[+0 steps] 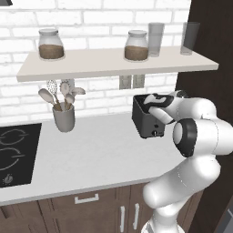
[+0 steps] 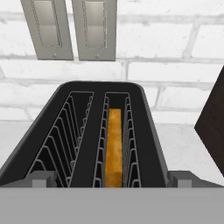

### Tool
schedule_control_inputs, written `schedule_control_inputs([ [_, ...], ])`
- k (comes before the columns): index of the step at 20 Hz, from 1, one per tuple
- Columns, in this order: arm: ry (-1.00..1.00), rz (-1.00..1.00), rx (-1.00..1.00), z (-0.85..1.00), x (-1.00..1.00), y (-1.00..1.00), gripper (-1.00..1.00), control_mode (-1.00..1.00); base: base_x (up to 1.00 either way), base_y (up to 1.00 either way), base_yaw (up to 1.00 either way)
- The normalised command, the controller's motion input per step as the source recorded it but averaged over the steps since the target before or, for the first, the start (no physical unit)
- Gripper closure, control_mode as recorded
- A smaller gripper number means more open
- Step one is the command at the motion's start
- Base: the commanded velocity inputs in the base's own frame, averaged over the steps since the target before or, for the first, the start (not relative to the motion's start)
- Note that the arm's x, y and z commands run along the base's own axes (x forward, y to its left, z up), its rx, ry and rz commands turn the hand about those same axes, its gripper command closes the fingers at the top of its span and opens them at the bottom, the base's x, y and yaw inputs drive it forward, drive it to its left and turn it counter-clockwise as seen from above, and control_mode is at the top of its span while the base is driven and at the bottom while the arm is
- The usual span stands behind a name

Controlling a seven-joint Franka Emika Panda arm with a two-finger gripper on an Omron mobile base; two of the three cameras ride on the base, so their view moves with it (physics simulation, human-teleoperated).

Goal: Start the toaster. Once the lever pops up, take the bread to the plate on the dining counter.

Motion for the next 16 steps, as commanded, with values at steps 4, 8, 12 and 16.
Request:
schedule_control_inputs([
  [4,0.00,0.00,0.00,0.00,0.00,0.00,-1.00,-1.00,0.00,0.00,0.00],
  [8,0.00,0.00,0.00,0.00,0.00,0.00,-1.00,-1.00,0.00,0.00,0.00],
  [12,0.00,0.00,0.00,0.00,0.00,0.00,-1.00,-1.00,0.00,0.00,0.00],
  [16,0.00,0.00,0.00,0.00,0.00,0.00,-1.00,-1.00,0.00,0.00,0.00],
])
